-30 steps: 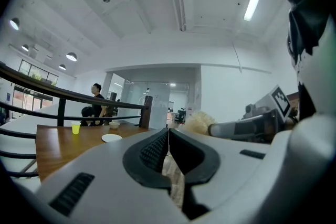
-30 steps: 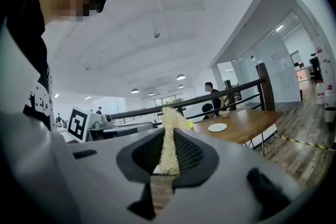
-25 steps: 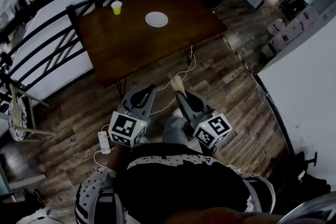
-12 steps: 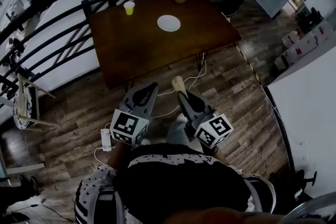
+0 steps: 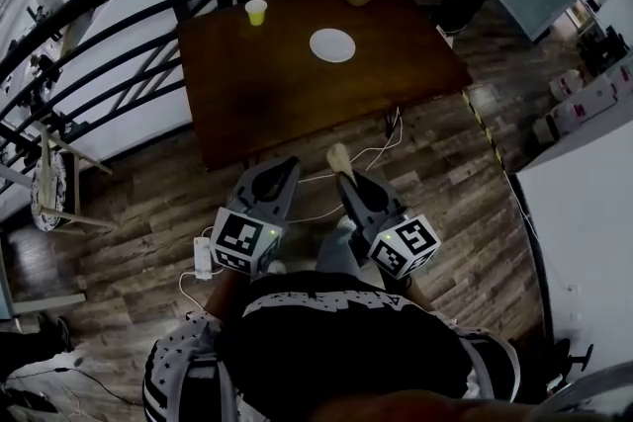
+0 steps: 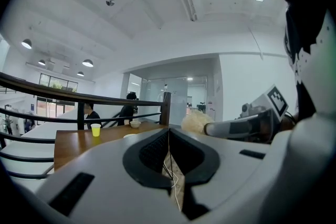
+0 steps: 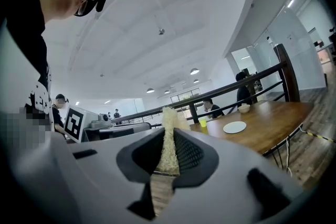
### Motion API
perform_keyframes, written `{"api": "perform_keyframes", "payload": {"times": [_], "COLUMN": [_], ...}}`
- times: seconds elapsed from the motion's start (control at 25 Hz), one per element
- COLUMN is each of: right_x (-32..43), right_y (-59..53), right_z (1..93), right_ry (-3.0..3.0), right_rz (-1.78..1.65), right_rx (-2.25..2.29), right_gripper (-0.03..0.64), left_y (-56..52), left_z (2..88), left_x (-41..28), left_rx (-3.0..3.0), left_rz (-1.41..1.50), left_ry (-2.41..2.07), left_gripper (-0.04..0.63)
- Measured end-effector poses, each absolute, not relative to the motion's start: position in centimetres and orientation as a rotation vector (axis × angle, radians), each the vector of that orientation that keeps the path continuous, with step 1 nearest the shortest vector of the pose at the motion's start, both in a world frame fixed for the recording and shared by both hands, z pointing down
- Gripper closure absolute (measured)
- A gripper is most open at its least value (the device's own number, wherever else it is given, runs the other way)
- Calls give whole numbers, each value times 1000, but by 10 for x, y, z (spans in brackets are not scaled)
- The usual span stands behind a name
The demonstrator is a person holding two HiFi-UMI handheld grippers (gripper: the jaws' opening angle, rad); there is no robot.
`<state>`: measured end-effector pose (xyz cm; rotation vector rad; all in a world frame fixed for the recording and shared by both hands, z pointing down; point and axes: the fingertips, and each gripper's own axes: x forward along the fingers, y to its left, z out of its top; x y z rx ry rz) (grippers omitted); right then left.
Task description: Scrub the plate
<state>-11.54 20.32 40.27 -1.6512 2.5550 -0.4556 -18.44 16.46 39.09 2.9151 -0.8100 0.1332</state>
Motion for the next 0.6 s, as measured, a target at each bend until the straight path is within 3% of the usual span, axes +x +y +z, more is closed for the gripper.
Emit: {"api": "perform_keyframes", "payload": {"times": [0.6], "right_x": [-89], "right_y": [165], "right_z": [414], "right_ry": [2498], "right_rz": [-498], "right_rx": [-1696], "right_gripper": [568], "left_y": [125], "left_z": [398], "left_x": [-154], "left_rx": [2932], "left_rz": [210], "left_ry": [-741], "left_gripper": [581]}}
